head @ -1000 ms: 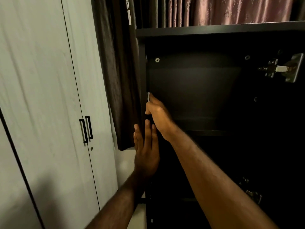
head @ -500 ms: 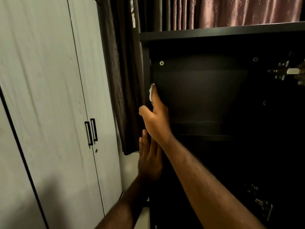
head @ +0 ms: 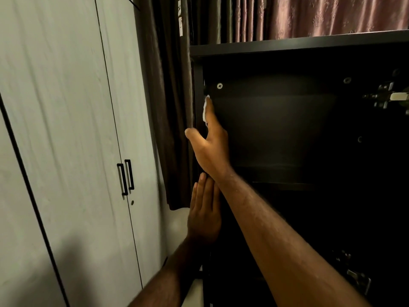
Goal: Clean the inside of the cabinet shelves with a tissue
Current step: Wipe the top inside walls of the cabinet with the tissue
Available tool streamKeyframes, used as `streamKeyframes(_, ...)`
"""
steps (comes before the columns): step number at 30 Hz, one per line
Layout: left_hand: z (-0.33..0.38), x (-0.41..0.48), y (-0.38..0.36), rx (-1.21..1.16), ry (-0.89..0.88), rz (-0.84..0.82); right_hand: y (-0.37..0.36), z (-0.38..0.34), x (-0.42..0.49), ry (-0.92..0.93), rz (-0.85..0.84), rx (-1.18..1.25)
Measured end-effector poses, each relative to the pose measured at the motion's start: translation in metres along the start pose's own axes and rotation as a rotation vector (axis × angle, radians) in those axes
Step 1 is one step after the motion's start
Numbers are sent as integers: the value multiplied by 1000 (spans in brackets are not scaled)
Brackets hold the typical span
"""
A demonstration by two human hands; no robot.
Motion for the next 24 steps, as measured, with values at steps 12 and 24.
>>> streamKeyframes(12, 4, 0, 0, 28, 25, -43, -7, -17, 28, -41, -7, 30)
streamKeyframes(24, 5, 0, 2, 32, 41, -41, 1, -29, 35, -117, -97, 212)
Point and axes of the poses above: each hand's wrist, its own x-axis towards the middle knuckle, its own y-axis out of the back of the hand, z = x × y, the point moved 5 cm from there along x, towards the middle knuckle, and after that the axes turned 13 degrees about z, right-handed, at the moved point
